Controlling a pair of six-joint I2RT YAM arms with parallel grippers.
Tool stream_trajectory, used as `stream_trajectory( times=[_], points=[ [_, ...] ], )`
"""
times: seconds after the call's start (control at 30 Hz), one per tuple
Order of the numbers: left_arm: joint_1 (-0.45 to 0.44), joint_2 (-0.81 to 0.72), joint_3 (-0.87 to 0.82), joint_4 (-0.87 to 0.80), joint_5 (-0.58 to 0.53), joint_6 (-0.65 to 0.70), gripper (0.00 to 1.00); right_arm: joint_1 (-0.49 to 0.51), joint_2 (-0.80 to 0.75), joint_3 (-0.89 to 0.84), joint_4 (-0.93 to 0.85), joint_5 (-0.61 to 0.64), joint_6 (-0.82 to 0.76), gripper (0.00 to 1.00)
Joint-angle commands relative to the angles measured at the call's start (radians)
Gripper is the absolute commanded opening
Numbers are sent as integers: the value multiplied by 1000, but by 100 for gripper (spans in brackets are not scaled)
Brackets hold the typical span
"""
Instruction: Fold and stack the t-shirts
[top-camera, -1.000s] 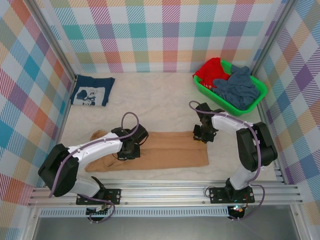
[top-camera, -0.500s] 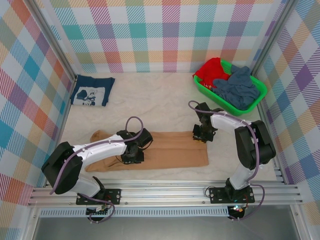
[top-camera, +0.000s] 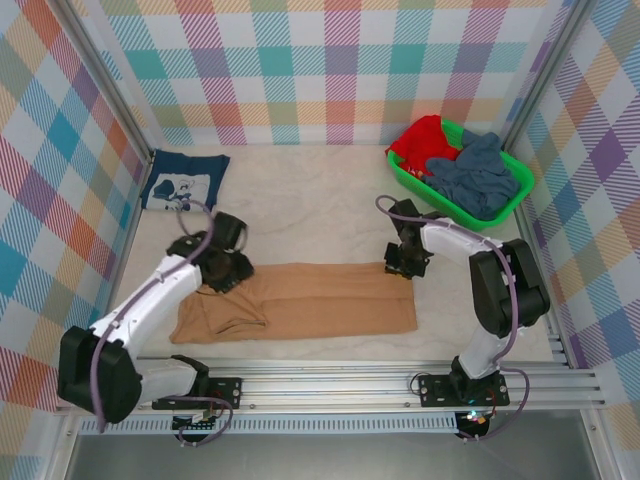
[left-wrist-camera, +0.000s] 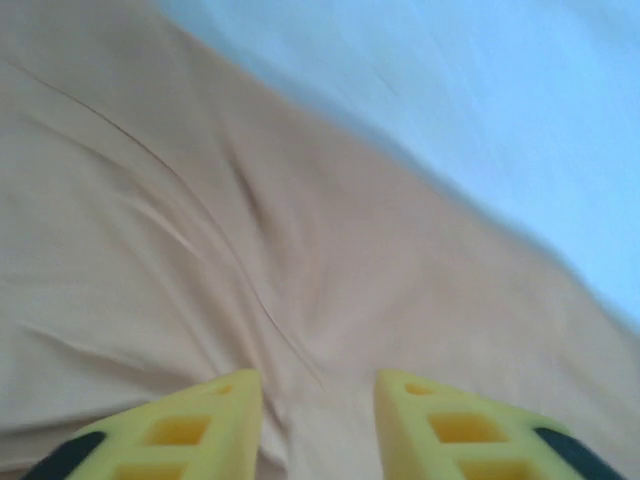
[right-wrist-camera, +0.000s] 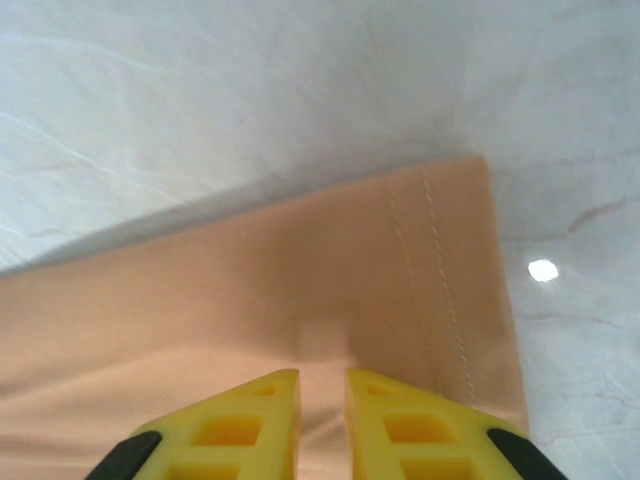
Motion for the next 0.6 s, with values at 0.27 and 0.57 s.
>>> stream_trajectory(
  times=[0.27,0.57],
  points=[
    [424,370,117,236,39,266,37,-73,132,147,-7,-15,-34,22],
    [430,371,112,325,67,307,38,-93,172,168,-31,8,-18,22]
  ],
)
